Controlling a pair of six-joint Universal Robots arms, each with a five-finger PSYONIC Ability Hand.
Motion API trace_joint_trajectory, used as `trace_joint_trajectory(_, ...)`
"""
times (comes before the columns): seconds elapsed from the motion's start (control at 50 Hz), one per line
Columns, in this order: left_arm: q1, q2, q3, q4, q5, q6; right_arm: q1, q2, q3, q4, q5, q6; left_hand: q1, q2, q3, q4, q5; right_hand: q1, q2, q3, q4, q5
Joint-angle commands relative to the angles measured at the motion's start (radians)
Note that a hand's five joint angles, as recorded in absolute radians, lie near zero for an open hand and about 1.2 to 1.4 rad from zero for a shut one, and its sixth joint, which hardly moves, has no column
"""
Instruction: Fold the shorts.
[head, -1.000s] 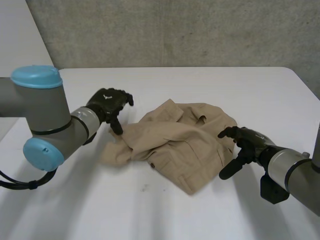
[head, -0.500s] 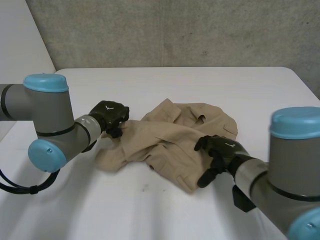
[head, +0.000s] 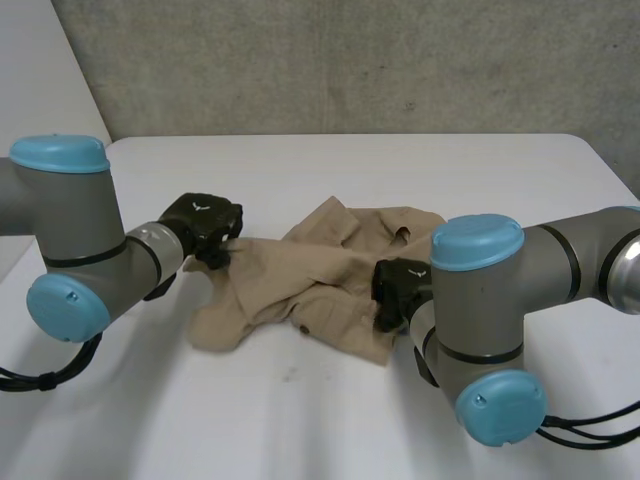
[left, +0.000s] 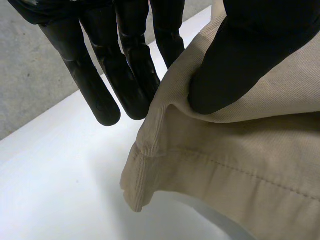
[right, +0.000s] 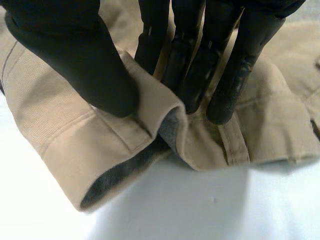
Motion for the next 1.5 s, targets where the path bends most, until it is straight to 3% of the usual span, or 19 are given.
trace_joint_trajectory(0.02, 0.002, 0.0, 0.085, 0.005, -0.009, 0.007, -0.008, -0.054, -0.121, -0.013, -0.041, -0.141, 0.272, 0.202, 0.213, 0.198, 0.249, 0.427, 0.22, 0.218, 0.213, 0.253)
trace_joint_trajectory(0.12, -0.005, 0.014, 0.304, 0.005, -0.095, 0.001, -0.03, -0.12, -0.348, -0.053, -0.06, -0.434, 0.272, 0.202, 0.213, 0.198, 0.249, 0.427, 0.22, 0.218, 0.213, 0.253)
trace_joint_trajectory(0.22, -0.012, 0.066, 0.518, 0.06, -0.222, -0.026, -0.083, -0.153, -0.587, -0.256, -0.066, -0.728, 0.272, 0.202, 0.213, 0.198, 0.249, 0.427, 0.22, 0.218, 0.213, 0.253)
trace_joint_trajectory(0.32, -0.012, 0.127, 0.576, 0.198, -0.293, -0.074, -0.094, -0.18, -0.639, -0.471, -0.089, -0.816, 0.272, 0.202, 0.213, 0.198, 0.249, 0.427, 0.22, 0.218, 0.213, 0.253)
trace_joint_trajectory(0.42, -0.021, 0.222, 0.477, 0.253, -0.293, -0.088, -0.092, -0.207, -0.594, -0.481, -0.115, -0.818, 0.272, 0.202, 0.213, 0.198, 0.249, 0.427, 0.22, 0.218, 0.213, 0.253)
trace_joint_trajectory(0.5, -0.027, 0.255, 0.362, 0.255, -0.29, -0.089, -0.088, -0.235, -0.45, -0.476, -0.118, -0.818, 0.27, 0.199, 0.211, 0.196, 0.246, 0.427, 0.22, 0.218, 0.213, 0.253)
trace_joint_trajectory(0.66, -0.051, 0.261, -0.098, 0.252, -0.281, -0.088, -0.099, -0.215, -0.137, -0.392, -0.121, -0.799, 0.24, 0.17, 0.181, 0.166, 0.217, 0.427, 0.22, 0.218, 0.213, 0.253)
trace_joint_trajectory(0.78, -0.054, 0.236, -0.313, 0.253, -0.271, -0.085, -0.119, -0.158, 0.067, -0.295, -0.12, -0.737, 0.234, 0.164, 0.175, 0.16, 0.211, 0.427, 0.22, 0.218, 0.213, 0.253)
trace_joint_trajectory(0.94, -0.058, 0.293, -0.431, 0.214, -0.273, -0.072, -0.154, -0.18, 0.159, -0.116, -0.163, -0.727, 0.237, 0.167, 0.178, 0.163, 0.214, 0.427, 0.22, 0.218, 0.213, 0.253)
trace_joint_trajectory(1.14, -0.11, 0.414, -0.551, -0.015, -0.271, -0.066, -0.235, -0.264, 0.223, 0.286, -0.288, -0.802, 0.234, 0.164, 0.175, 0.16, 0.211, 0.427, 0.22, 0.218, 0.213, 0.253)
trace_joint_trajectory(1.2, -0.133, 0.416, -0.563, -0.046, -0.273, -0.068, -0.264, -0.301, 0.247, 0.305, -0.302, -0.815, 0.129, 0.059, 0.07, 0.055, 0.106, 0.427, 0.22, 0.218, 0.213, 0.253)
trace_joint_trajectory(1.3, -0.148, 0.411, -0.565, -0.018, -0.274, -0.066, -0.278, -0.344, 0.28, 0.204, -0.319, -0.769, -0.39, -0.46, -0.449, -0.464, -0.413, 0.427, 0.22, 0.218, 0.213, 0.253)
trace_joint_trajectory(1.4, -0.145, 0.414, -0.563, 0.014, -0.274, -0.066, -0.292, -0.361, 0.337, 0.082, -0.331, -0.593, -0.494, -0.564, -0.553, -0.568, -0.517, -0.334, -0.541, -0.542, -0.547, -0.507)
trace_joint_trajectory(1.5, -0.145, 0.428, -0.579, 0.025, -0.273, -0.066, -0.323, -0.384, 0.394, 0.067, -0.38, -0.494, -0.494, -0.564, -0.553, -0.568, -0.517, -0.336, -0.543, -0.544, -0.549, -0.509)
